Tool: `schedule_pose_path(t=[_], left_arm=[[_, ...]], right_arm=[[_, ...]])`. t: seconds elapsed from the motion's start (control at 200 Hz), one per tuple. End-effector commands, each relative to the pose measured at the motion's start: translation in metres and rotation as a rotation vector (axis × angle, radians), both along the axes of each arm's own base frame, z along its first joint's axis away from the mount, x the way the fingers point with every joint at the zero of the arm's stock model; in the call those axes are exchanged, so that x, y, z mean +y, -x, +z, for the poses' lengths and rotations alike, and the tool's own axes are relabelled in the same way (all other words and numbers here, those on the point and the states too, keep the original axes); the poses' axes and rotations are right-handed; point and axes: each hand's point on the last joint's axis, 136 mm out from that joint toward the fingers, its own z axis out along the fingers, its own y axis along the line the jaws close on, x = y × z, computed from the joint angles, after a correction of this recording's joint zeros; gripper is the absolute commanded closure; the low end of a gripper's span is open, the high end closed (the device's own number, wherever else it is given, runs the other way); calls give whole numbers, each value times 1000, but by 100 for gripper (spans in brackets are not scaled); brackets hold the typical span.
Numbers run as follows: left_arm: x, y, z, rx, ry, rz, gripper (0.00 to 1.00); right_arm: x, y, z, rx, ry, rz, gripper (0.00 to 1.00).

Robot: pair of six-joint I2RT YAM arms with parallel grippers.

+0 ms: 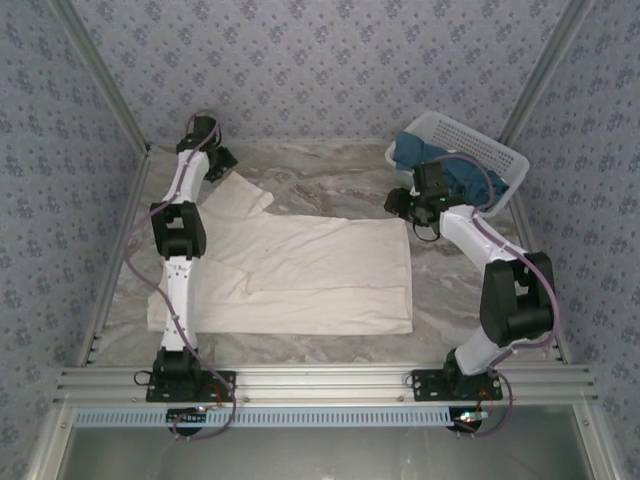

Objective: Fold and stack the t-shirts

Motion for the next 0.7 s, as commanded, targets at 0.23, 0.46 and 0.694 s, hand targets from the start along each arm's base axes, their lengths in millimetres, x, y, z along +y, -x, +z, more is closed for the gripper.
schedule_pose_path(t=[0.23,0.46,0.694], left_arm=[[-51,33,-34,160,-97,-144,46],[-29,67,-49,315,-211,-110,49],[-33,73,-48,337,-199,-127,86]], right_arm=[[1,22,-4,34,-52,0,45],[1,24,-4,40,-61,1,45],[-7,22,-12,57,-37,-23,46]])
